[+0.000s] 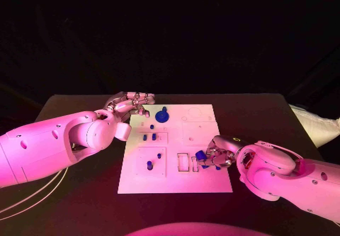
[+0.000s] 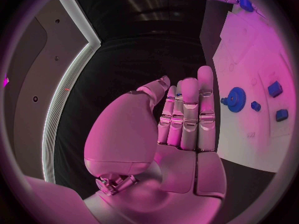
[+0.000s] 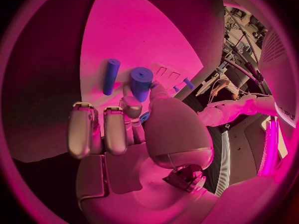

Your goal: Assemble the parts on the task board

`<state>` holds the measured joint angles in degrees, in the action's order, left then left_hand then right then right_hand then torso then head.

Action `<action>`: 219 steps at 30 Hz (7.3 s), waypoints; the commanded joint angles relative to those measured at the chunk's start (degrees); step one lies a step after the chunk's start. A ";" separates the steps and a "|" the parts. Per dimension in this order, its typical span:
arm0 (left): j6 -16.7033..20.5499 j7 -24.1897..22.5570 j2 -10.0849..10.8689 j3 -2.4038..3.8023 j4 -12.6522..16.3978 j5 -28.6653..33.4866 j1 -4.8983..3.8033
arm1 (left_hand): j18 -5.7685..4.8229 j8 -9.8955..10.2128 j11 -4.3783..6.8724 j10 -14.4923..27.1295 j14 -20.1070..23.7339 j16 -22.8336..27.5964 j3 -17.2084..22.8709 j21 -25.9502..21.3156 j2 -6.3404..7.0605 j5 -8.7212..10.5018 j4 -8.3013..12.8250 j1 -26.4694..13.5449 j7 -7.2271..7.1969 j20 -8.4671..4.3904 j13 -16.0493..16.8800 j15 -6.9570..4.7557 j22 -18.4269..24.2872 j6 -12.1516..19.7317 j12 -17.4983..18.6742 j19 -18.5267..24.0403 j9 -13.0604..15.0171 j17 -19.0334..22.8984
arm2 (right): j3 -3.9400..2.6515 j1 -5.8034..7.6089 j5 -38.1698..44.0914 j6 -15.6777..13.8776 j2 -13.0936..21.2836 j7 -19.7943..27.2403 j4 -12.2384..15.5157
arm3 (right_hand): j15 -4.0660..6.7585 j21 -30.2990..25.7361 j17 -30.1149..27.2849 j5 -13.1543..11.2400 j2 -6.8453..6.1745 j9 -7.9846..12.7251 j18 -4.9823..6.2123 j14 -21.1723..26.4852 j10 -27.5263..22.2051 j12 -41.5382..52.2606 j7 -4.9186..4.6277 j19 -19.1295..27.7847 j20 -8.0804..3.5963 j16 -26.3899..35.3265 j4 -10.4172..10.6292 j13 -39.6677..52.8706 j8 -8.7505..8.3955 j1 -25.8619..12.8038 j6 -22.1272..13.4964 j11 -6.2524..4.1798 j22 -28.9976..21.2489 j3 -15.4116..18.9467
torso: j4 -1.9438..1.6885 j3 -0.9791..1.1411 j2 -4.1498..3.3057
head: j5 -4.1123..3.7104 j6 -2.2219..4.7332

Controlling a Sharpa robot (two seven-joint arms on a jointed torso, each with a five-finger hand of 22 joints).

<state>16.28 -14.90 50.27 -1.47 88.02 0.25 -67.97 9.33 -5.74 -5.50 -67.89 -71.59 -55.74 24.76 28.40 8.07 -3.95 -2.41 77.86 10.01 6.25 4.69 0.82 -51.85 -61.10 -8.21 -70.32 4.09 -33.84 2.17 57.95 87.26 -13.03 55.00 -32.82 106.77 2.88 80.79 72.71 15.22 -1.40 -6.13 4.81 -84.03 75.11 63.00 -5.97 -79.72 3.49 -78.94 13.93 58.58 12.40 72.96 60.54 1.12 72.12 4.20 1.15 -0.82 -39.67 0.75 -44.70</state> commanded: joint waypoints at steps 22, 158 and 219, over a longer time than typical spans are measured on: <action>-1.22 -0.07 -0.12 0.03 0.15 0.29 -0.02 | 1.08 -0.38 -0.11 0.60 0.45 0.30 -0.39 -0.50 -0.10 0.29 -0.17 -0.92 -0.14 0.25 0.05 -0.02 0.16 0.49 -0.21 -0.34 -0.03 0.25 | 0.22 -0.24 -10.65 -16.05 2.55 2.28 4.47 | 0.73 2.24 2.84 9.31 2.33 -1.40 -1.54 -3.62 1.47 1.51 1.09 -2.08 -0.72 -2.24 0.25 3.81 1.06 3.73 1.76 -0.82 3.50 0.82 | 0.03 -0.02 0.03 | 0.12 0.14; -0.13 -0.39 -0.18 0.03 0.39 -0.10 -0.03 | 1.12 -0.62 -0.06 0.92 0.73 0.35 -0.33 -0.99 -0.62 0.21 0.61 0.30 -0.16 0.22 0.09 -0.08 0.59 0.70 -0.61 -0.53 -0.01 0.55 | 0.37 -0.12 10.15 7.20 4.41 -0.46 1.19 | 0.82 0.67 1.96 -2.00 2.47 -9.46 -1.26 -3.23 -0.48 -10.09 1.34 -1.48 -0.73 -1.14 -2.23 -1.95 -2.59 6.03 3.23 -1.01 2.21 8.50 | 0.60 0.21 -0.09 | -0.75 -1.36; -0.24 1.07 -0.49 0.03 -0.08 1.34 -0.02 | 1.07 -0.73 -0.20 1.13 0.79 0.33 -1.01 -1.23 -0.40 0.33 0.50 -0.24 -0.02 0.26 0.09 0.03 0.80 0.92 -0.87 -0.73 -0.02 0.82 | 0.23 -1.13 -5.40 -5.39 0.98 2.76 3.03 | 1.49 2.42 4.61 1.02 2.14 -9.40 -1.92 -3.70 3.71 -8.12 2.11 -3.32 -1.46 -2.64 0.92 2.70 -6.00 3.74 6.22 -1.76 5.43 -7.91 | 0.63 0.20 -0.04 | -0.39 -1.81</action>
<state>16.49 -13.85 49.90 -1.47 87.86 0.97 -67.97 9.32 -6.18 -5.72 -67.26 -71.16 -55.52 24.13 27.44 7.31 -3.95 -1.78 78.03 10.02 6.46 4.71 0.86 -51.14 -60.68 -8.84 -70.53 4.09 -33.07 2.39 56.83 85.59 -18.27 56.14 -30.39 109.84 4.24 82.97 74.92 15.97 0.66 -15.53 3.94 -84.11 78.43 54.95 -3.89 -82.78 2.06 -81.26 14.46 61.31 6.62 77.13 66.33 -0.73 74.90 -3.68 1.73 -0.62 -39.73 0.36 -46.49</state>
